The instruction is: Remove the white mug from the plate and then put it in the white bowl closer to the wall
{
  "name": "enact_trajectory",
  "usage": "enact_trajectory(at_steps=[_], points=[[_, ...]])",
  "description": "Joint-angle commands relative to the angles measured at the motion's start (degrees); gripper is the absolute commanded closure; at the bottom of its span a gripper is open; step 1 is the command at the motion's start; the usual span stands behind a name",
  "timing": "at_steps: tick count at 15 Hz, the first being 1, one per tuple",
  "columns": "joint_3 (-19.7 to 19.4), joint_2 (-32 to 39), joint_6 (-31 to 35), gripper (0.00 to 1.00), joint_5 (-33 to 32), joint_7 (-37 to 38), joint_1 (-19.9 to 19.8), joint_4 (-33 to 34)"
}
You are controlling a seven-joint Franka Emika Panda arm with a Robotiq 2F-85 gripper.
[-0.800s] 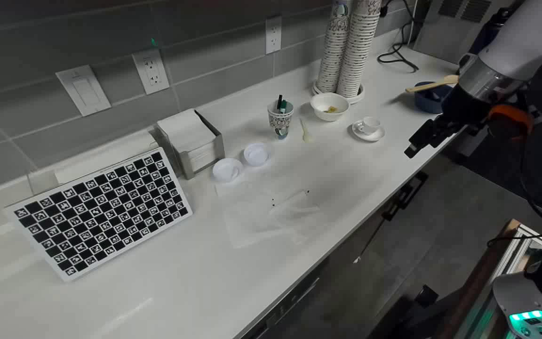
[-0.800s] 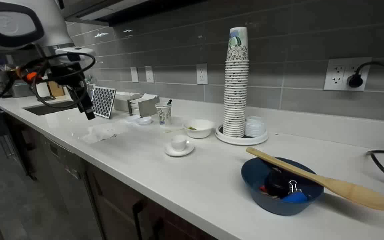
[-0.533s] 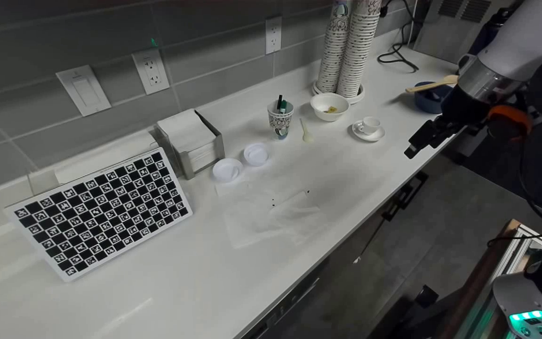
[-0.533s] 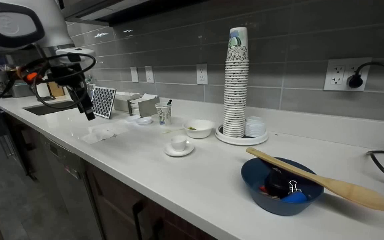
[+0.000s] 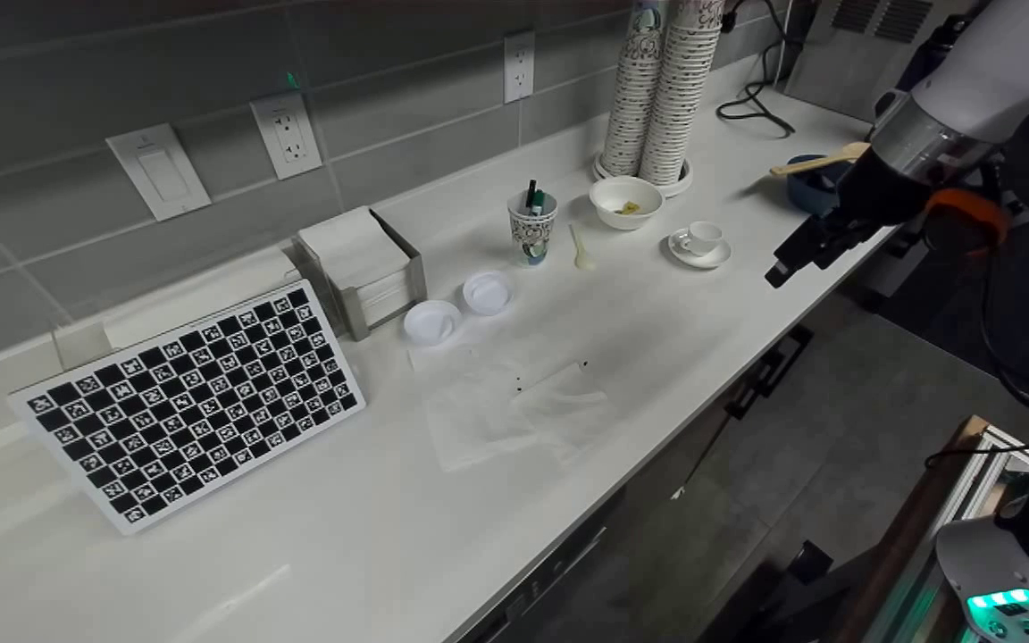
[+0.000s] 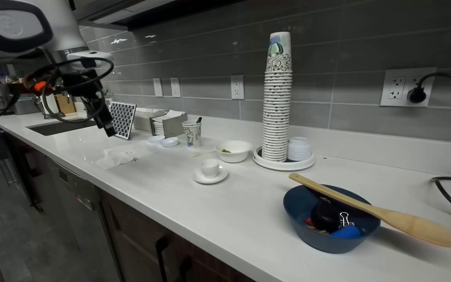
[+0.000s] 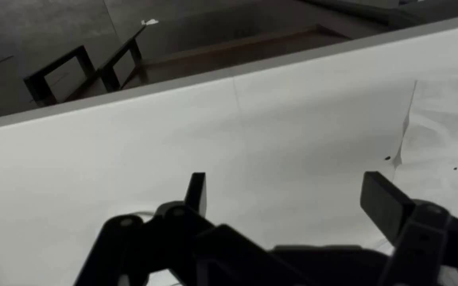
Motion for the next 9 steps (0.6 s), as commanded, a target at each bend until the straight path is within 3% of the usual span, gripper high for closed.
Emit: enact_trajectory(at_steps=[1,6,9], points=[[-0.80,2.01,2.94,0.00,-5.06,-0.54,-5.06,3.69],[-6.15,11.12,3.97,0.00,-6.93,-5.65,-8.58,12.62],[-8.63,16.63,3.66,0.00,-4.59,-7.73,-7.27,17.85]])
